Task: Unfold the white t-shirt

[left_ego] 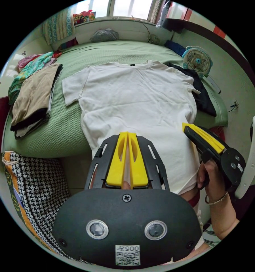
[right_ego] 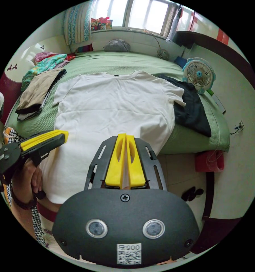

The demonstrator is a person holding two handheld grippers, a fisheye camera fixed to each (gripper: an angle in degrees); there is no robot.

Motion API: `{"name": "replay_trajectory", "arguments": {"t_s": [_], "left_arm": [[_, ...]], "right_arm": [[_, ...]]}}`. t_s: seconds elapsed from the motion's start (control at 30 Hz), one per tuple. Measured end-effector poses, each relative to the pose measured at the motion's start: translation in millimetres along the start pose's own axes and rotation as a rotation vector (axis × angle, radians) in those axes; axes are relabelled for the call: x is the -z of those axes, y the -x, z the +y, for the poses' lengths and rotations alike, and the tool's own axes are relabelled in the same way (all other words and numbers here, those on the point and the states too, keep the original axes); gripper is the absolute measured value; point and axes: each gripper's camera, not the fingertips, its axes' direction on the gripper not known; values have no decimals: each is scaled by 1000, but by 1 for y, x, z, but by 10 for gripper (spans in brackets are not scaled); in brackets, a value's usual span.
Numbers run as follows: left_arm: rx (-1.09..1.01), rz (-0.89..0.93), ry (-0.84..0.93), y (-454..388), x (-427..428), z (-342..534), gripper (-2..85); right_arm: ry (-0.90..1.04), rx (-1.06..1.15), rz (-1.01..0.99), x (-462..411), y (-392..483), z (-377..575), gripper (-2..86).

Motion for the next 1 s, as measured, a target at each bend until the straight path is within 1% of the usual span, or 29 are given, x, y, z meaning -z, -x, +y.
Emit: {"name": "replay_trajectory", "arguments": {"t_s": [1.0], "left_arm": [[2, 6, 3, 18, -12, -7, -3]], "right_arm": [[0, 5, -17, 4, -38, -13, -11]]}}
